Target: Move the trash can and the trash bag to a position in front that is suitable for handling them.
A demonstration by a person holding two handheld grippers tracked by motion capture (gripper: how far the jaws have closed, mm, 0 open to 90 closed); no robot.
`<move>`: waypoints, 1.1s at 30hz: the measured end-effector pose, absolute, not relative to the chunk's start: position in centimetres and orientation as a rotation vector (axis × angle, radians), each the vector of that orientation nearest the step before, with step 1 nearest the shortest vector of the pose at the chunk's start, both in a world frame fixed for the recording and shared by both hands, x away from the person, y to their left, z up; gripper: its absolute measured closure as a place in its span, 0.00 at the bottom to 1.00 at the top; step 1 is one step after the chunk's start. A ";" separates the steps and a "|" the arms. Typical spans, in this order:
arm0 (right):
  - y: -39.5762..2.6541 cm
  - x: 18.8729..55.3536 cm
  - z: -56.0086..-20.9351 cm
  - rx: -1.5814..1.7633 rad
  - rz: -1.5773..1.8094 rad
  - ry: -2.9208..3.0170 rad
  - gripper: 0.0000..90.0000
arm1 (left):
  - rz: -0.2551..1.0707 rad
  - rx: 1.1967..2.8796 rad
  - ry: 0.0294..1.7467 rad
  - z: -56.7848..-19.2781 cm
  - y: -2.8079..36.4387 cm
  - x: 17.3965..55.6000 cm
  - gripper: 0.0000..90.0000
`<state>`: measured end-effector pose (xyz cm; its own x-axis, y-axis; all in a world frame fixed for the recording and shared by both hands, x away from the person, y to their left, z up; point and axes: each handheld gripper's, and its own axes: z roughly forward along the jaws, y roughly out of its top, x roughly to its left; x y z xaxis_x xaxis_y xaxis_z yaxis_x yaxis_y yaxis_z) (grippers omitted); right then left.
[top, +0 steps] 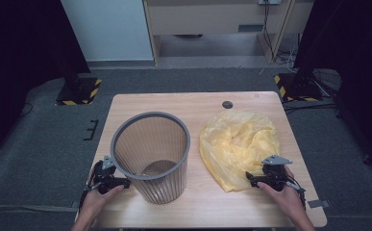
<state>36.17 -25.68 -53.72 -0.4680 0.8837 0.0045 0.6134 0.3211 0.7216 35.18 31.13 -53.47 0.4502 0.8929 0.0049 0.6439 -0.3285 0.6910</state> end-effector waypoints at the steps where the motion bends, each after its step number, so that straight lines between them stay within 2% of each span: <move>1: -25.7 36.2 -53.7 1.328 0.942 2.201 0.10 | 0.517 2.084 1.279 -53.5 31.1 35.2 0.00; 15: -25.7 36.2 -53.7 1.328 0.942 2.201 0.10 | 0.541 2.082 1.232 -51.5 30.0 32.8 0.05; 33: -25.7 36.2 -53.7 1.328 0.943 2.201 0.10 | 0.507 2.028 1.167 -49.4 30.3 28.8 0.04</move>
<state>36.15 -25.68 -53.72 -0.4678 0.8838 0.0047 0.6132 0.3208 0.7218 28.77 30.27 -49.45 0.5104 0.8597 -0.0207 0.5720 -0.3214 0.7547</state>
